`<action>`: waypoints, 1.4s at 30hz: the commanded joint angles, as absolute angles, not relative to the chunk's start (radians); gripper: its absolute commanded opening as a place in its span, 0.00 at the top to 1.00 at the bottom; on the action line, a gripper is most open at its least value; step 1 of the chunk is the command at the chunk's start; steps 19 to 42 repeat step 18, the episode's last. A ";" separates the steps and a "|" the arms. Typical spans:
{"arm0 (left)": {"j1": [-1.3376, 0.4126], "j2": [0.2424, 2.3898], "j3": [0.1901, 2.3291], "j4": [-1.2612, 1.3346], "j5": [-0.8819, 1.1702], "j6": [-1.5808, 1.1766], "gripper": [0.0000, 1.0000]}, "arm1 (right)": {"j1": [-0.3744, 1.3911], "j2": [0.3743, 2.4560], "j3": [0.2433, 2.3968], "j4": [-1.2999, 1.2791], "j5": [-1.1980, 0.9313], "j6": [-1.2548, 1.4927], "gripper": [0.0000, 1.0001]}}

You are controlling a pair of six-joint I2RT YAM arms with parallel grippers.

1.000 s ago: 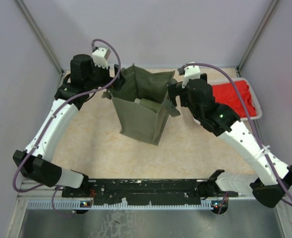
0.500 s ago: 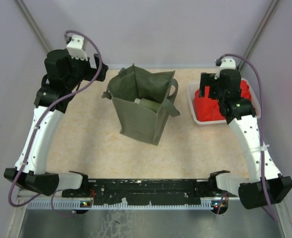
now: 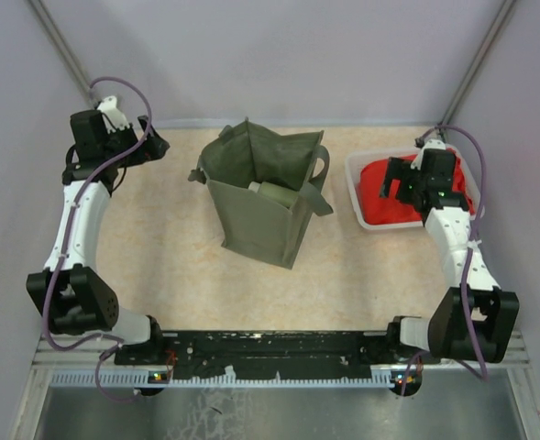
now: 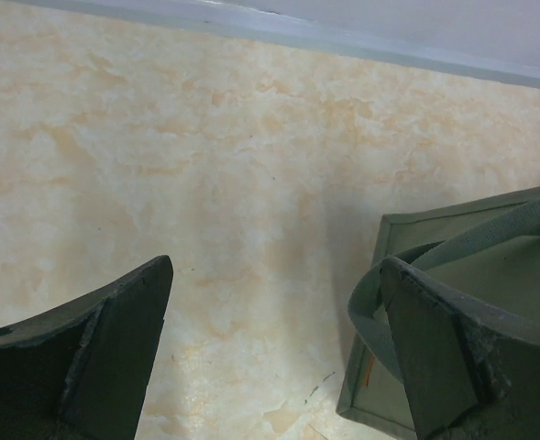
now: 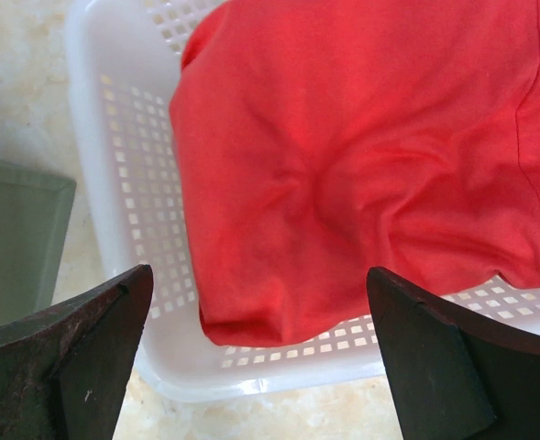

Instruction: Place the personal care products into the canvas bag

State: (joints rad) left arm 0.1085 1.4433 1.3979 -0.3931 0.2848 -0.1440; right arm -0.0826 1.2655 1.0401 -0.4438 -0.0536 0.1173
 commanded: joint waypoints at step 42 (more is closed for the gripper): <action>0.114 1.483 1.348 -0.308 0.317 -0.146 0.00 | -0.097 1.260 1.074 -0.367 -0.049 0.124 0.01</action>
